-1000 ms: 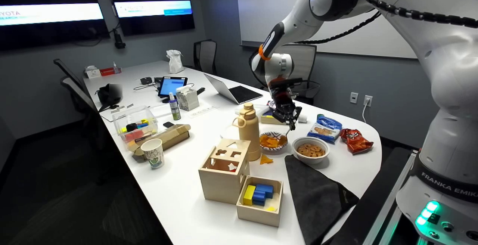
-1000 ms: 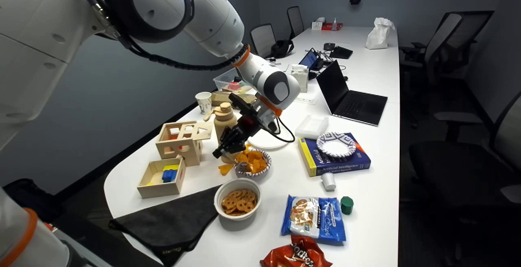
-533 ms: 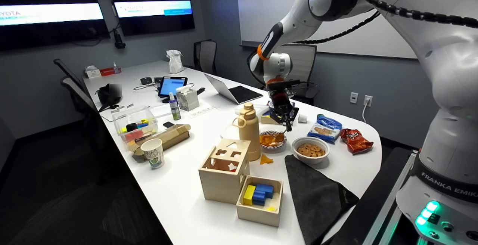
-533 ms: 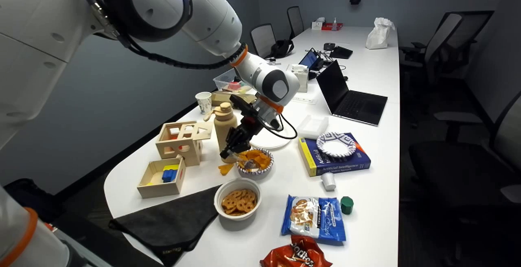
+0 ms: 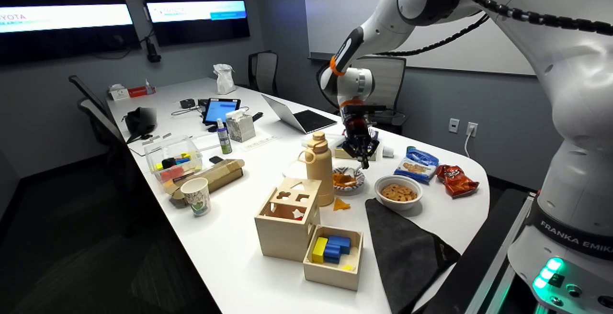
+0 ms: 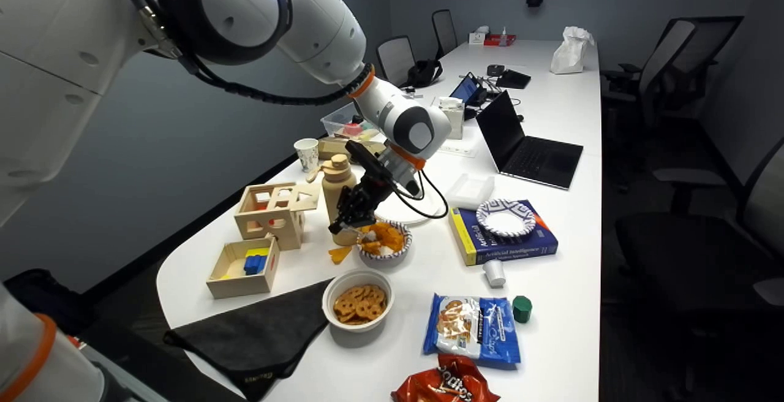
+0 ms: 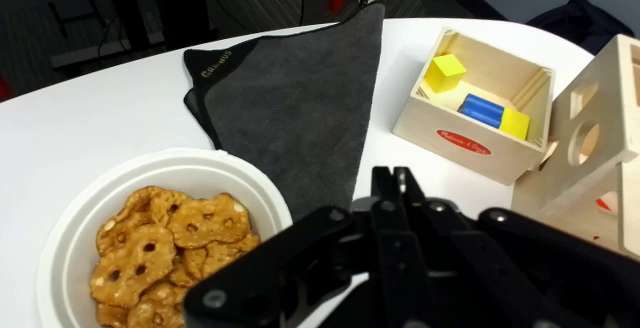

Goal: Use the silver spatula to stir the bowl

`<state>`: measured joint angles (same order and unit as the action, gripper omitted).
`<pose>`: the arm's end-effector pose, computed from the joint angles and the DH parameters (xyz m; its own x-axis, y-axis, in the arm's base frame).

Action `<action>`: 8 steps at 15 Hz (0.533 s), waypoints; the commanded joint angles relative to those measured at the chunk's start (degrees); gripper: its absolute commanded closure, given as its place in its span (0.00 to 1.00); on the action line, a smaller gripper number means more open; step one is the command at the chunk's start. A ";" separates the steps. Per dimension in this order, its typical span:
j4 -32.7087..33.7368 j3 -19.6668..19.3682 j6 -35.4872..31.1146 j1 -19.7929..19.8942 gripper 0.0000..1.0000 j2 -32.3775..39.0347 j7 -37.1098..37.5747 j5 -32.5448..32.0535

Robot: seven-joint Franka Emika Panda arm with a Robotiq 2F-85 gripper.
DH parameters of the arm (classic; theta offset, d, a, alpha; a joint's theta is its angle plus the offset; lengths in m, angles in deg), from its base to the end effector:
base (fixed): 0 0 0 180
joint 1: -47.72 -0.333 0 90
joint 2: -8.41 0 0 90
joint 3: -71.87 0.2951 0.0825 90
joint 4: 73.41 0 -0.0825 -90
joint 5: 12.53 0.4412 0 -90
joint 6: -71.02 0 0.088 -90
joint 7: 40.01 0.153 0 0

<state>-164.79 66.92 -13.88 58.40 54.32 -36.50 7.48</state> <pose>0.5613 -0.1026 0.0525 0.5623 -0.2206 -0.7969 -0.5112 -0.8503 -0.1253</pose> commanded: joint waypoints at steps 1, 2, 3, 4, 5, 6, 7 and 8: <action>0.99 1.68 4.16 2.23 0.99 0.14 -4.09 1.78; 1.32 1.79 5.79 2.48 0.99 0.35 -4.57 1.95; 1.52 1.49 7.11 2.42 0.99 0.50 -4.07 1.70; 1.63 1.21 8.24 2.29 0.99 0.58 -3.50 1.46; 1.74 0.82 9.25 1.94 0.99 0.71 -2.16 1.19; 1.86 0.50 10.17 1.79 0.99 0.84 -1.33 1.08; 1.99 0.11 10.75 1.45 0.99 1.00 0.01 0.92; 2.14 -0.12 11.27 1.23 0.99 1.15 1.07 0.89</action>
<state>-164.77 67.49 -6.01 60.09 54.44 -38.54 8.42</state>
